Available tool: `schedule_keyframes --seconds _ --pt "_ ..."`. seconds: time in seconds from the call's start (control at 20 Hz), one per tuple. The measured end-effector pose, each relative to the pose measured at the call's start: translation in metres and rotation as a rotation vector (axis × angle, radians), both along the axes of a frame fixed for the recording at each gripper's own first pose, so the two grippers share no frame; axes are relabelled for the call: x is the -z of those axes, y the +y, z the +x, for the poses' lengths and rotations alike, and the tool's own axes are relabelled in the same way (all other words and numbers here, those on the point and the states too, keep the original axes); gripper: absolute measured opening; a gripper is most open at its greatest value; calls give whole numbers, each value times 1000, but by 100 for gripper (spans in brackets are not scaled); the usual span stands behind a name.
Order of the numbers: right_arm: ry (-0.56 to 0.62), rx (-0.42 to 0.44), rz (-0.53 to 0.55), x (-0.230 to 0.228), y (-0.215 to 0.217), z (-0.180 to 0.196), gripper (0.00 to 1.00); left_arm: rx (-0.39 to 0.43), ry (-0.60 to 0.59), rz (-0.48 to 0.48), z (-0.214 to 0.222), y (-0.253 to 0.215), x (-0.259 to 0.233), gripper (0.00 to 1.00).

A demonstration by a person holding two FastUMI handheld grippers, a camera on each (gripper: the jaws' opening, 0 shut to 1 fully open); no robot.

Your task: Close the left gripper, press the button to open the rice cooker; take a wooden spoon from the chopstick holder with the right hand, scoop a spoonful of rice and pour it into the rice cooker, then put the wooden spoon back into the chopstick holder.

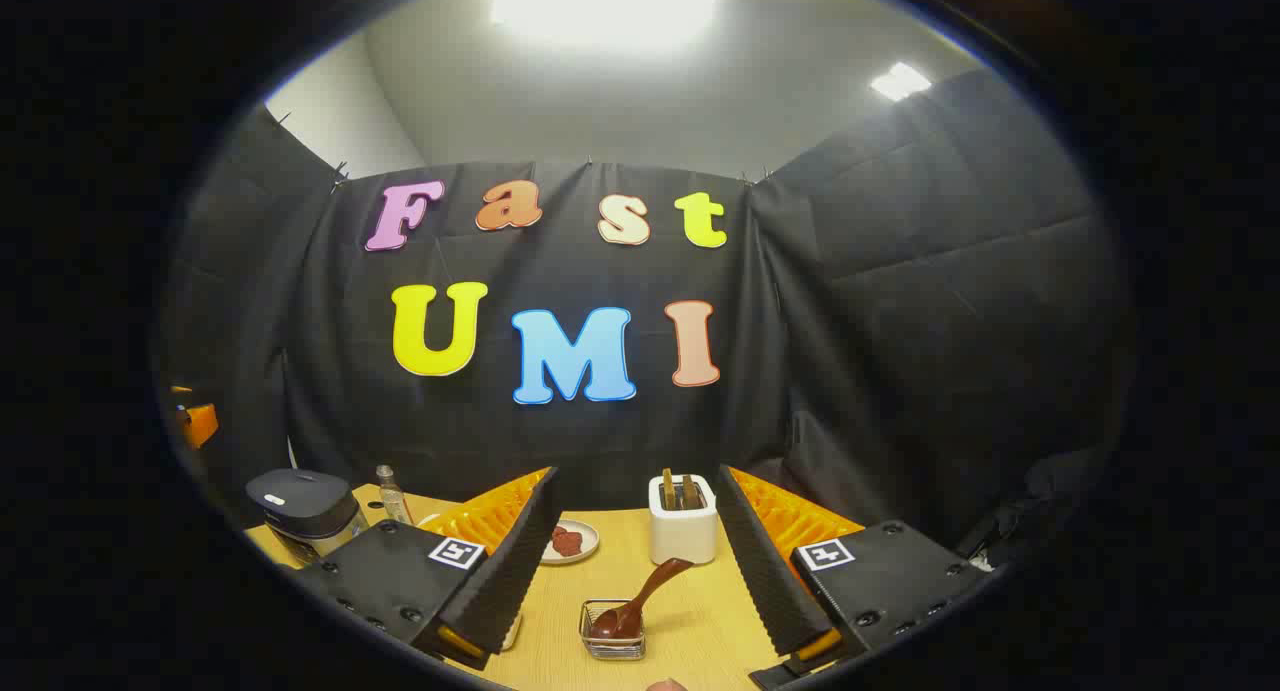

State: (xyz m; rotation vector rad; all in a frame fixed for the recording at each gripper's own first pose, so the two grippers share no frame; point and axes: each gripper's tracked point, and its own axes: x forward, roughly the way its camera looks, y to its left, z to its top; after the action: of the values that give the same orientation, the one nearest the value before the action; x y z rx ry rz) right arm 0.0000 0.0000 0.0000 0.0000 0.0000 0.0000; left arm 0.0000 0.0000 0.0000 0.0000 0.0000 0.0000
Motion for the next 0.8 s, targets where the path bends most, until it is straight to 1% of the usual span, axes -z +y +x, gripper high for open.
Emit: schedule_keyframes --seconds 0.25,0.8 --pt "-2 9 2 -3 -6 3 97 8 -4 1 -2 -6 -5 89" --pt "17 -5 -11 3 -11 5 97 14 13 0 -4 -14 -7 89"
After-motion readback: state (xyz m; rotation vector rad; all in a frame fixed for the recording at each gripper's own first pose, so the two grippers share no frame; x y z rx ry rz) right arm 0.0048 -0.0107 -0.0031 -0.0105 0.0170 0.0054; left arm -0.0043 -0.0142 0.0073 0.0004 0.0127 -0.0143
